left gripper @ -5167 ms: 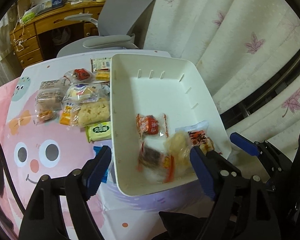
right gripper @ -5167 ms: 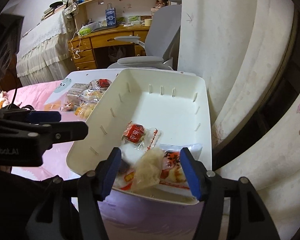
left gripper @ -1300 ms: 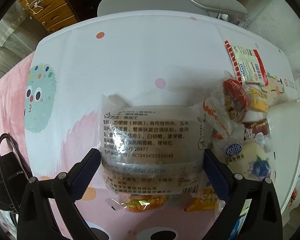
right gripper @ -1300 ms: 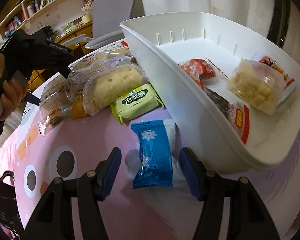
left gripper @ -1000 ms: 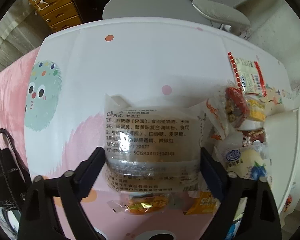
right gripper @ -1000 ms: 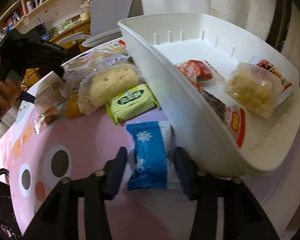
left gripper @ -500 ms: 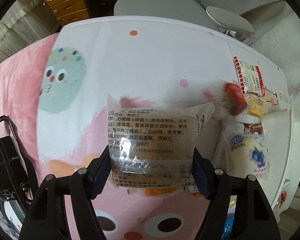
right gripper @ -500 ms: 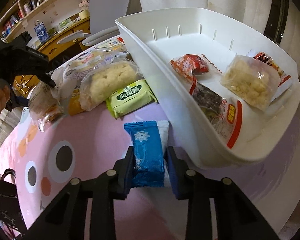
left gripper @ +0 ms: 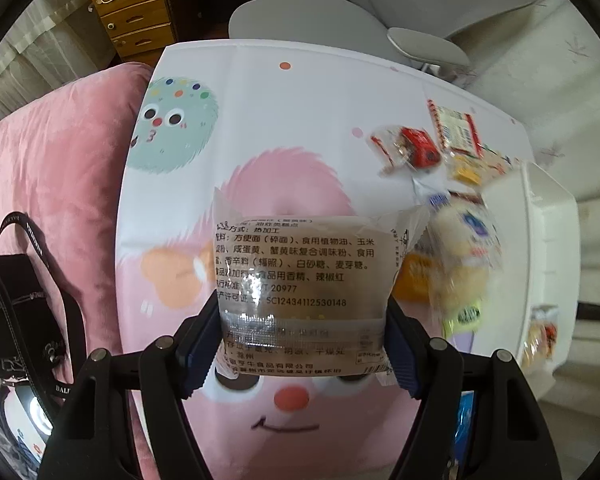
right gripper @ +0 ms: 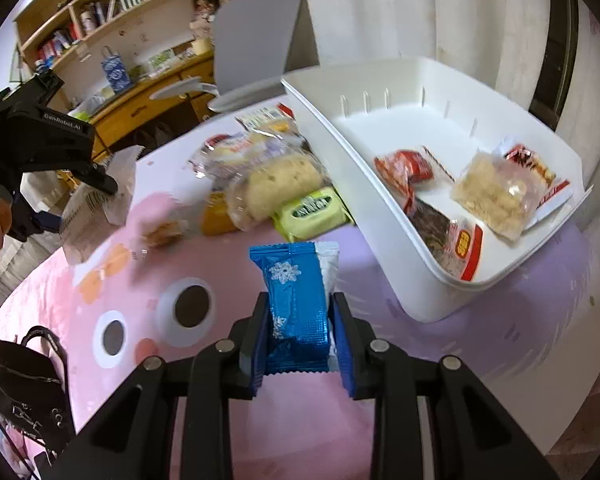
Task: Organize snacks
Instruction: 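Carry the bread bag with left tool while right tool carries the blue packet to tray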
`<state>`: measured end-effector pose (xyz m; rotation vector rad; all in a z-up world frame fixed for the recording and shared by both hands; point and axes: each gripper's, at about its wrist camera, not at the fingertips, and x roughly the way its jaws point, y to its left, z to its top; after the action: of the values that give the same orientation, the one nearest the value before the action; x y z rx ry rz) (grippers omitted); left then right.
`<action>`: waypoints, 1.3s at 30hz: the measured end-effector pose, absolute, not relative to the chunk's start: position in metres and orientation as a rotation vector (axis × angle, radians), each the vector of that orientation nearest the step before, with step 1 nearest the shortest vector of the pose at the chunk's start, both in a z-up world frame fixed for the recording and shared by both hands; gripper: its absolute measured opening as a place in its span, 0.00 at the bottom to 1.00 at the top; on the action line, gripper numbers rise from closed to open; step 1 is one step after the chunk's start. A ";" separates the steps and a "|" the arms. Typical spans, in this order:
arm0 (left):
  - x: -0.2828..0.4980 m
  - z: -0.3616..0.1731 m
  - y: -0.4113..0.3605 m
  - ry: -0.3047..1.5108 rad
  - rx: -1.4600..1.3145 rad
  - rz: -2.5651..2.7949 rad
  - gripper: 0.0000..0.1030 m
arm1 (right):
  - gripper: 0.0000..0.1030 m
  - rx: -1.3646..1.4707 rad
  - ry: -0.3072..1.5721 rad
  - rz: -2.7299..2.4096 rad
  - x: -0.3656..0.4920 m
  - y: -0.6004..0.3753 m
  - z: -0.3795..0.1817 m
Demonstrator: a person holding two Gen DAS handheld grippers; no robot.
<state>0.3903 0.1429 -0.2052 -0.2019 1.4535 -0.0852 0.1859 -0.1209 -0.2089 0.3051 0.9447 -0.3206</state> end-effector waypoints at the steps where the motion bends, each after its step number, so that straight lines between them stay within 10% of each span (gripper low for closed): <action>1: 0.384 -0.202 0.144 1.452 -0.203 -0.094 0.70 | 0.28 0.301 0.939 -0.317 0.185 -0.119 -0.206; 39: 0.238 -0.128 0.008 1.481 -0.189 -0.168 0.70 | 0.29 0.105 0.868 -0.099 0.156 -0.238 -0.098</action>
<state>0.2385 0.0081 -0.1279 -0.1893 1.4811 -0.1677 0.1558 -0.2382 -0.0983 0.1050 0.8682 -0.0990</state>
